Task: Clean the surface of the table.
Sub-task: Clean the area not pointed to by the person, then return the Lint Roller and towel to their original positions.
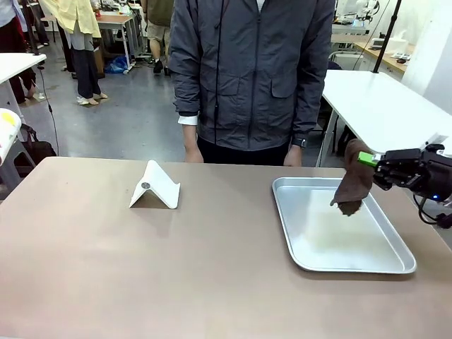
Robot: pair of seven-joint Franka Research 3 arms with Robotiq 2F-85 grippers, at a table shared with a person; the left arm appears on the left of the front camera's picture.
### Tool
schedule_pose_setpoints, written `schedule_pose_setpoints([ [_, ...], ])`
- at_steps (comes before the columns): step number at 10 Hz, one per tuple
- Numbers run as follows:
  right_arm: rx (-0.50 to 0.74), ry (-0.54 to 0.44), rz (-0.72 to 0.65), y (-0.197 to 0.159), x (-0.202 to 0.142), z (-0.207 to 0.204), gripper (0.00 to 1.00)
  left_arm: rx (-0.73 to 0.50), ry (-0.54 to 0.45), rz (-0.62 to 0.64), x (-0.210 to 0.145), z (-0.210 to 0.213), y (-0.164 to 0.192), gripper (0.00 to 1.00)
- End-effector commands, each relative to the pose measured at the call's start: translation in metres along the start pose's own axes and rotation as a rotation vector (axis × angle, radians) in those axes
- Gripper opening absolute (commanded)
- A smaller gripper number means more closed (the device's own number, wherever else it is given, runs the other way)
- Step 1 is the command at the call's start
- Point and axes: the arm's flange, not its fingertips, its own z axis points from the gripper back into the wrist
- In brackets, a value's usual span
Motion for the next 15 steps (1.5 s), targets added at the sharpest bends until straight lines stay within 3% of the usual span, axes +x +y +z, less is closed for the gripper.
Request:
schedule_pose_setpoints([
  [1,0.118,0.103,-0.102,0.032,-0.023,0.012,0.09,-0.014,-0.012,0.0,0.002,-0.001,-0.005,0.22],
  [2,0.138,0.163,-0.161,0.046,-0.032,0.016,0.09,-0.014,-0.012,0.0,0.002,-0.001,-0.005,0.22],
  [5,-0.06,0.38,-0.161,0.064,-0.059,0.02,0.09,-0.014,-0.012,0.0,0.002,-0.001,-0.005,0.22],
  [6,0.069,0.232,-0.156,0.039,-0.02,0.015,0.09,-0.014,-0.012,0.0,0.002,-0.001,-0.005,0.22],
  [15,0.069,0.232,-0.156,0.039,-0.02,0.015,0.09,-0.014,-0.012,0.0,0.002,-0.001,-0.005,0.22],
])
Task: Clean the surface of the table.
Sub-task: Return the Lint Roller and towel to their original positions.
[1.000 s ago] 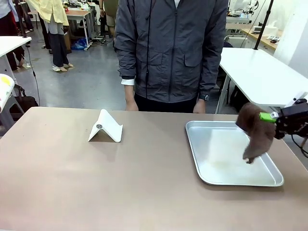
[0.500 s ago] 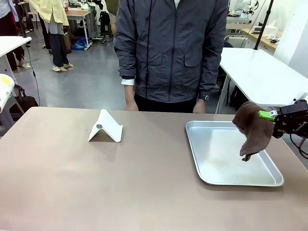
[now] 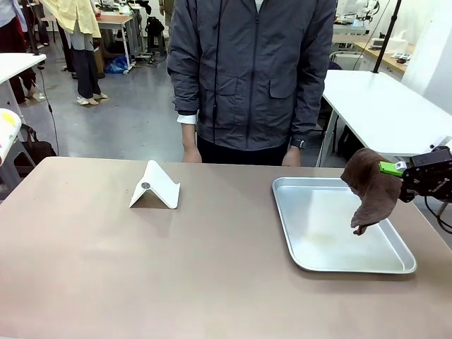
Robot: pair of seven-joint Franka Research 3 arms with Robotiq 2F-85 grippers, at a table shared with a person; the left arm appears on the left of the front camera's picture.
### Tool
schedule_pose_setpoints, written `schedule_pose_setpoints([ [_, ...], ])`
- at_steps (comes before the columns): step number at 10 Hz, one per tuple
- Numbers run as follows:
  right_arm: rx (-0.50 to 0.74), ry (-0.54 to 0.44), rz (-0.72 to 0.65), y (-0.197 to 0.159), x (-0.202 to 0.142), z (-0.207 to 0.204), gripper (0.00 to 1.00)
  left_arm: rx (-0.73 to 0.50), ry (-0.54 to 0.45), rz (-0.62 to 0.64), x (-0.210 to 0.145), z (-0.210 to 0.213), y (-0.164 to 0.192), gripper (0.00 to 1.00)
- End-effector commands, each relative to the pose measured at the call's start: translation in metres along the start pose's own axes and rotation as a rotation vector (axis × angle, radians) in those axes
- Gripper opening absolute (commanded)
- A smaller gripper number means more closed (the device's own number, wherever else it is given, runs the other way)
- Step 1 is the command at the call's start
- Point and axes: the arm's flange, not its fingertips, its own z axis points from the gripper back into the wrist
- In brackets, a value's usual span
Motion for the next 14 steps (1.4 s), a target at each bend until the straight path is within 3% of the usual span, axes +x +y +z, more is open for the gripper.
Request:
schedule_pose_setpoints([
  [1,0.016,-0.004,0.024,0.002,0.002,-0.003,0.09,-0.014,-0.012,0.0,0.002,-0.001,-0.005,0.22],
  [9,0.0,0.0,0.0,0.0,0.0,0.0,0.09,0.0,0.0,0.0,0.0,0.0,0.0,0.22],
  [12,-0.08,0.025,0.086,0.012,0.025,-0.05,0.09,0.098,0.039,0.015,0.011,-0.032,-0.012,0.22],
  [14,-0.121,0.106,0.109,0.009,0.045,-0.103,0.09,0.181,0.07,0.07,0.035,-0.083,-0.025,0.22],
])
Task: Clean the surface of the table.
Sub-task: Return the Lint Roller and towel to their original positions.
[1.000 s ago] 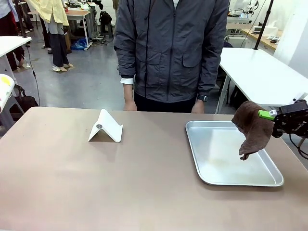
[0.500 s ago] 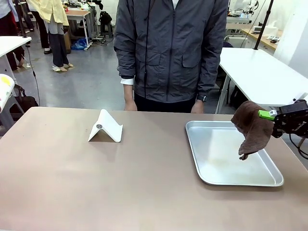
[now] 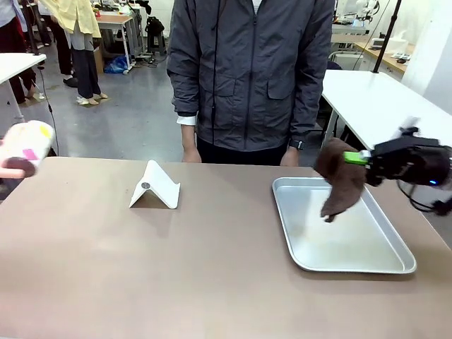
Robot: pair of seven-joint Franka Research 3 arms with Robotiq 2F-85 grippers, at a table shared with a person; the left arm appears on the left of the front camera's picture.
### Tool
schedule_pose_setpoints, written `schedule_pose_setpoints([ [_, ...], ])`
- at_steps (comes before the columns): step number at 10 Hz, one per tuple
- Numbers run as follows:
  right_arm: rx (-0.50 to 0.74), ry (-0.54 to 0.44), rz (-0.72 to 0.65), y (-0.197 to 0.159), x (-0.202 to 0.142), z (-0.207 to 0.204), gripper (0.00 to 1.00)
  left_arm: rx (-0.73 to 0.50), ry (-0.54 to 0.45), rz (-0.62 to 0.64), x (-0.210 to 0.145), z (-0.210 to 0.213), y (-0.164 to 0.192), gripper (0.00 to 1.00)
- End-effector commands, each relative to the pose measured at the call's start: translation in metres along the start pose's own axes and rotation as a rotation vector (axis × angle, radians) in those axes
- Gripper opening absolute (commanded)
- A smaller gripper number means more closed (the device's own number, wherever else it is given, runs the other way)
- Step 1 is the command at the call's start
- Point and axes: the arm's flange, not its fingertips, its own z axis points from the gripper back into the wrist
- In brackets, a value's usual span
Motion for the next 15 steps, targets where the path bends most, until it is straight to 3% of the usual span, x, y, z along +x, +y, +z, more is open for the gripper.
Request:
schedule_pose_setpoints([
  [1,-0.051,0.025,0.018,-0.004,0.028,-0.049,0.09,0.088,0.014,0.084,0.021,-0.06,-0.024,0.22],
  [4,-0.161,0.043,0.042,-0.034,0.063,-0.13,0.09,0.337,-0.053,0.108,0.065,-0.167,-0.035,0.22],
  [6,-0.262,0.061,-0.01,-0.061,0.073,-0.164,0.09,0.471,-0.011,0.076,0.099,-0.225,-0.046,0.22],
  [7,-0.327,0.074,-0.025,-0.075,0.075,-0.178,0.09,0.578,-0.065,0.036,0.118,-0.247,-0.051,0.22],
  [8,-0.351,0.105,-0.051,-0.087,0.074,-0.189,0.09,0.634,-0.016,0.054,0.135,-0.27,-0.054,0.22],
  [10,-0.39,0.131,-0.098,-0.103,0.08,-0.193,0.09,0.776,0.046,0.004,0.165,-0.313,-0.048,0.22],
  [11,-0.373,0.117,-0.119,-0.103,0.086,-0.185,0.09,0.798,0.104,0.02,0.176,-0.329,-0.046,0.22],
  [13,-0.42,0.133,-0.156,-0.112,0.091,-0.17,0.09,0.818,0.126,0.027,0.2,-0.347,-0.036,0.22],
  [15,-0.424,0.082,-0.183,-0.116,0.093,-0.147,0.09,0.798,0.144,0.026,0.209,-0.357,-0.027,0.22],
])
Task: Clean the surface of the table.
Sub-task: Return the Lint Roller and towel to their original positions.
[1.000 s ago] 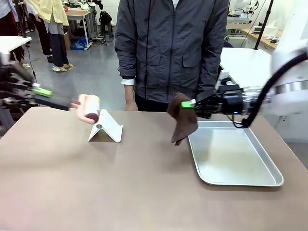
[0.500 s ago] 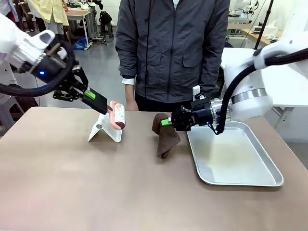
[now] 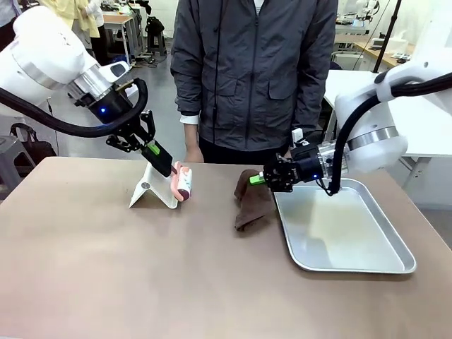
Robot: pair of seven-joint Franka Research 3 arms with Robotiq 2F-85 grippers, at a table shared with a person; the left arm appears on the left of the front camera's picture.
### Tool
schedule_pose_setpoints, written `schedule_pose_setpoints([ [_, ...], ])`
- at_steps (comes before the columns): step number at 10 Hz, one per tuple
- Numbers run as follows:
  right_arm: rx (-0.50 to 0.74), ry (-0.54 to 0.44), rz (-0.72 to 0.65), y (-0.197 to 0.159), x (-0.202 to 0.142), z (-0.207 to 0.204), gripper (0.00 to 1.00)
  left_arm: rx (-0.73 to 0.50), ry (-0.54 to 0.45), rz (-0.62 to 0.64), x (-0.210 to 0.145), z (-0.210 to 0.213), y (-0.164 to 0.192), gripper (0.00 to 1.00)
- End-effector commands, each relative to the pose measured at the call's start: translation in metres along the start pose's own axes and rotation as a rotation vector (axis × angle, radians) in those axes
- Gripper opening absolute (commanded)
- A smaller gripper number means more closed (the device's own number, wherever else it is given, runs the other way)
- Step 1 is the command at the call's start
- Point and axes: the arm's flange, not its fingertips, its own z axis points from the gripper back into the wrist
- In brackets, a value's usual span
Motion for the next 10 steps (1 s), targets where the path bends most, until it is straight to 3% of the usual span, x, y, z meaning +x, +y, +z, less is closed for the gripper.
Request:
schedule_pose_setpoints([
  [1,0.005,0.009,0.016,0.006,-0.003,-0.009,0.09,0.004,-0.008,0.0,-0.007,0.003,0.0,0.22],
  [6,0.005,0.017,0.007,0.004,-0.003,-0.007,0.09,0.004,-0.008,0.0,-0.007,0.003,0.0,0.22],
  [7,-0.094,0.138,0.06,0.017,-0.002,-0.017,0.09,0.0,-0.001,-0.001,0.0,0.0,-0.001,0.22],
  [10,-0.178,0.165,0.037,0.017,0.001,-0.039,0.09,0.058,-0.054,-0.033,-0.002,0.005,0.001,0.22],
])
